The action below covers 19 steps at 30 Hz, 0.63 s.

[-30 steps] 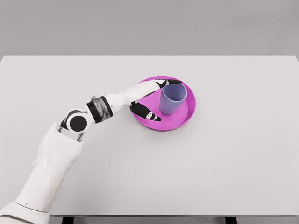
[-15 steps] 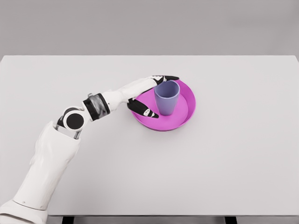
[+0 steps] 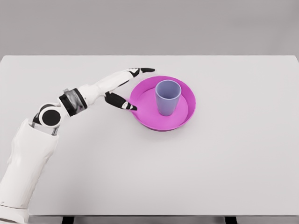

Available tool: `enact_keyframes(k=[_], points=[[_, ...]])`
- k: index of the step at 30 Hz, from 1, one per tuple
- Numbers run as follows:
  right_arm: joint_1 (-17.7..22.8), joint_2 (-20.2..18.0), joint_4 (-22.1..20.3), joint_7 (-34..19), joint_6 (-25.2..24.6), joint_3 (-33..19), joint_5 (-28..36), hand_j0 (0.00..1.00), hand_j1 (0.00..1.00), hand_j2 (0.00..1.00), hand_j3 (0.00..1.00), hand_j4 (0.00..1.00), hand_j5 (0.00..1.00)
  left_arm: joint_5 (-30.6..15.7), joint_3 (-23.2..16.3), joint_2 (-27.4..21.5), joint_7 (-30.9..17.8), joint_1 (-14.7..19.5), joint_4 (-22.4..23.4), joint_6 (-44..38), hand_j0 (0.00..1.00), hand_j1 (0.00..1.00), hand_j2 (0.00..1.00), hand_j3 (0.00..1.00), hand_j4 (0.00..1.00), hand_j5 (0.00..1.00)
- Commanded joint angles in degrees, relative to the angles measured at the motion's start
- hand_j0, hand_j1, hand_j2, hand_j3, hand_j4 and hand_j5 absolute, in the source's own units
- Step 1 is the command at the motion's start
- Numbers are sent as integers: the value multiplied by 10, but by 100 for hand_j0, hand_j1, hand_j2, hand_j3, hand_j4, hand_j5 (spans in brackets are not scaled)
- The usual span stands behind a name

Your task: Flip the cup with left arm and place it on the plate

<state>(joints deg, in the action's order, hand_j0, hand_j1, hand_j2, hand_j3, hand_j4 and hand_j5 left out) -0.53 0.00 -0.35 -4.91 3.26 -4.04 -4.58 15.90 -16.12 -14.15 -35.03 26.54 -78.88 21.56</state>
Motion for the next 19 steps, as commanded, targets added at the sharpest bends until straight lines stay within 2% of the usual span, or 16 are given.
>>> enact_keyframes(k=[1,6,12,16,19], points=[[0,0,0,0,0,0,0,100,100,100,100,100,100,-30,10,-38,0,0,-1,4,100,100,100,100,100,100],[0,0,0,0,0,0,0,100,100,100,100,100,100,-72,51,-110,0,-10,0,39,100,100,100,100,100,100],[0,0,0,0,0,0,0,100,100,100,100,100,100,-86,104,-189,0,-69,3,87,100,100,100,100,100,100],[0,0,0,0,1,0,0,100,100,100,100,100,100,-86,129,-198,0,-100,5,103,100,100,100,100,100,100],[0,0,0,0,1,0,0,100,100,100,100,100,100,-86,130,-200,0,-104,5,103,100,100,100,100,100,100]])
